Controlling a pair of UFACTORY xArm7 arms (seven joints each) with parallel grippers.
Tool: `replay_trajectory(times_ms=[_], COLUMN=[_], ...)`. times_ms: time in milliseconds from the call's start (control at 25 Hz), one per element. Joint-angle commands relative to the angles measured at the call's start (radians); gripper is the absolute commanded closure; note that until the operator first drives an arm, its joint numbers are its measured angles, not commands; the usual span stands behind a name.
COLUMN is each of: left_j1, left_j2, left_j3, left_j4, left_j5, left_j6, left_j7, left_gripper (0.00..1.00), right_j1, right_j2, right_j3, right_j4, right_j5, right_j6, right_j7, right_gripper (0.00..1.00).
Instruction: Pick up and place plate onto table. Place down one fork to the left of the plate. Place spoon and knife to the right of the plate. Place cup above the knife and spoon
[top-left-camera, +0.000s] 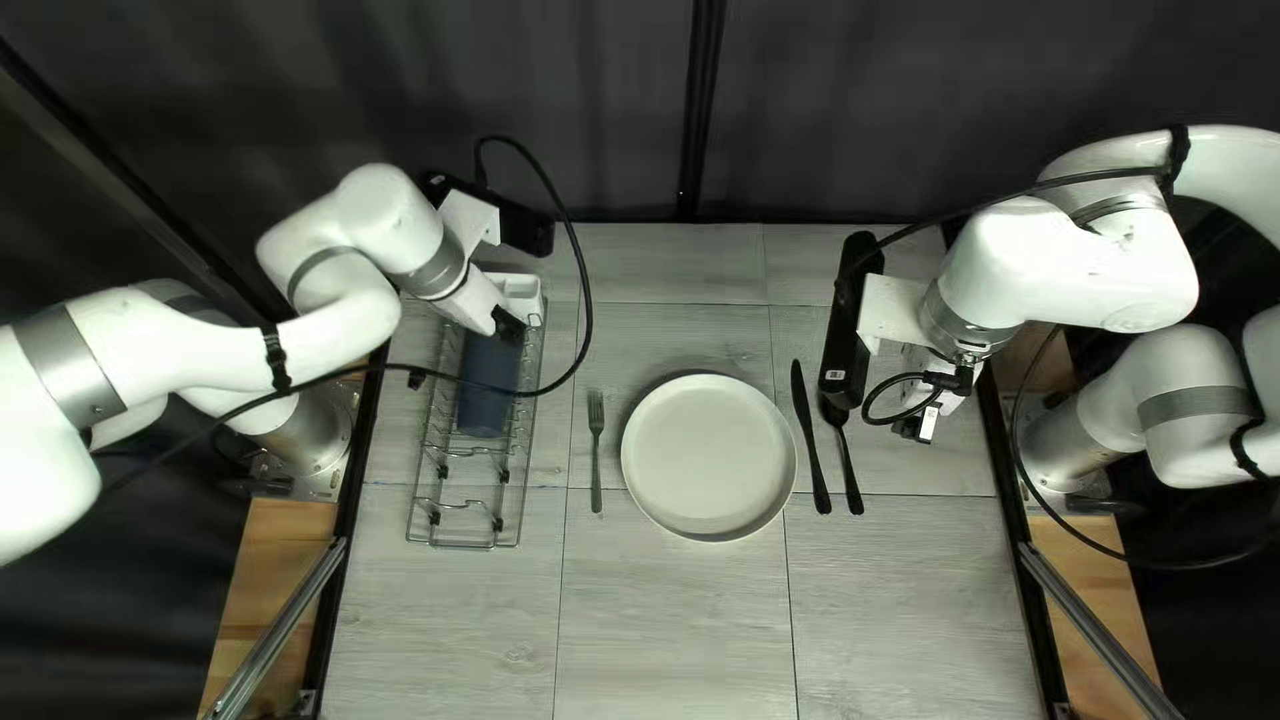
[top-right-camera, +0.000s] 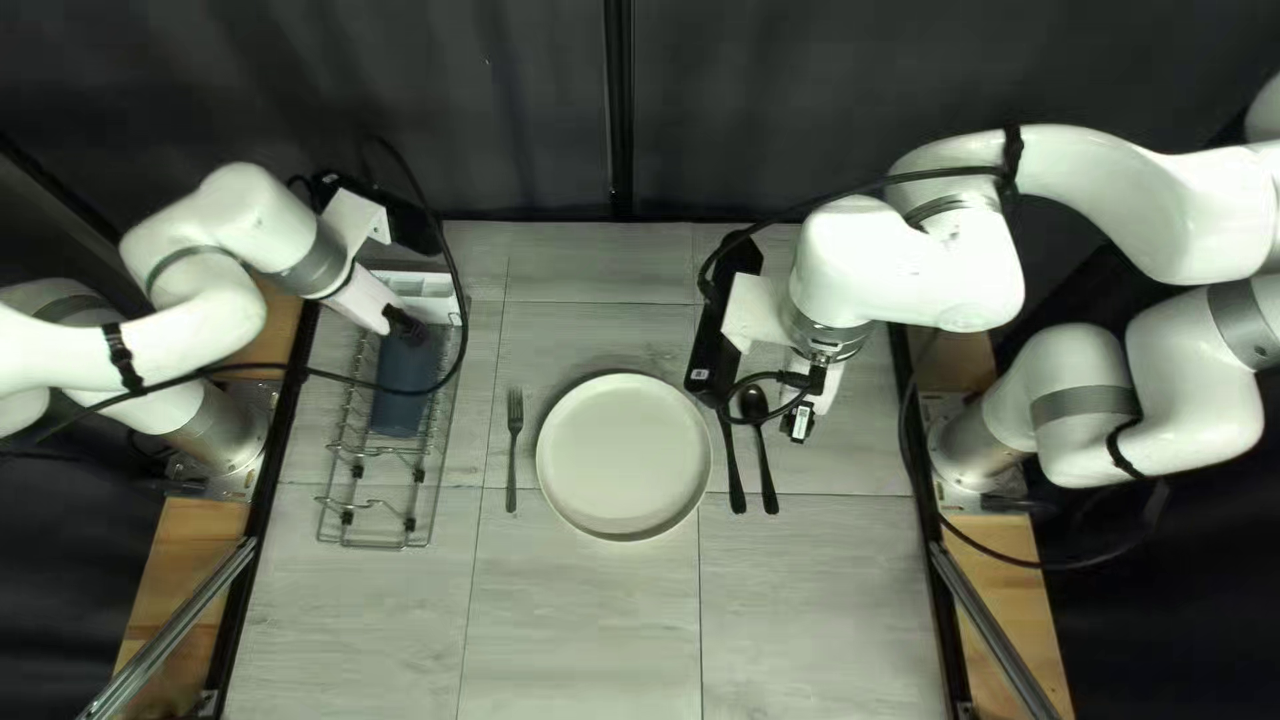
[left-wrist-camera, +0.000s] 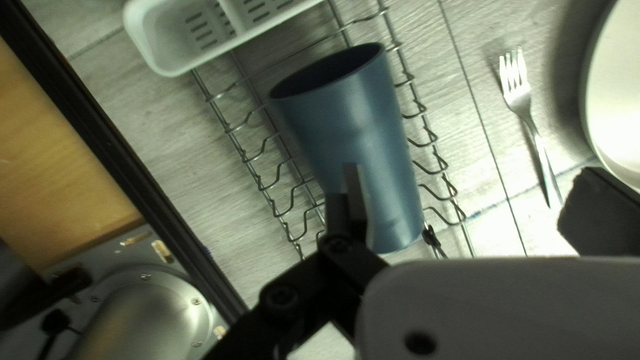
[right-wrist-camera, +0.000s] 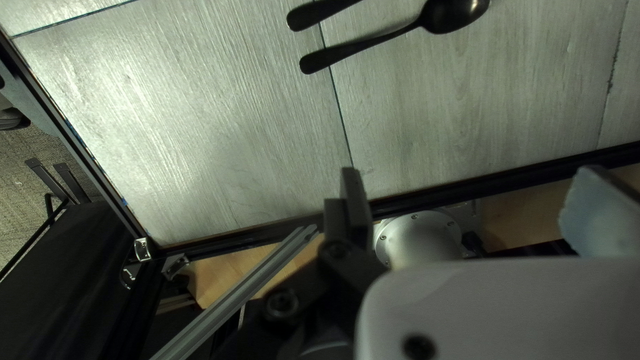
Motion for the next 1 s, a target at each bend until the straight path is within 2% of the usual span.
replay_trajectory(times_ms=[40, 240, 320, 400, 680, 840, 1000], left_j1=[-0.019, -0.019, -0.013, -0.018, -0.069, -0.071, -0.061], left_j2=[0.016, 0.016, -0.008, -0.019, -0.086, -0.045, -0.010], left_j3=[-0.025, -0.025, 0.013, 0.002, -0.081, -0.150, -0.188], left_j4=[-0.044, -0.044, -0.061, -0.080, -0.158, -0.170, -0.170], left_j5=[-0.055, -0.055, -0.060, -0.074, -0.131, -0.168, -0.188], left_j6=[-0.052, -0.052, -0.042, -0.057, -0.082, -0.130, -0.164], left_j7=[-0.013, -0.013, -0.008, -0.030, -0.162, -0.203, -0.221], left_gripper=[0.00, 0.00, 0.00, 0.00, 0.00, 0.00, 0.00], right_j1=[0.000, 0.000, 0.000, 0.000, 0.000, 0.000, 0.000], right_j2=[0.000, 0.000, 0.000, 0.000, 0.000, 0.000, 0.000], right_j3=[0.000, 0.000, 0.000, 0.000, 0.000, 0.000, 0.000], right_j4=[0.000, 0.000, 0.000, 0.000, 0.000, 0.000, 0.000], right_j5=[0.000, 0.000, 0.000, 0.000, 0.000, 0.000, 0.000], right_j6=[0.000, 0.000, 0.000, 0.000, 0.000, 0.000, 0.000], right_j7=[0.000, 0.000, 0.000, 0.000, 0.000, 0.000, 0.000], right_gripper=[0.00, 0.00, 0.00, 0.00, 0.00, 0.00, 0.00])
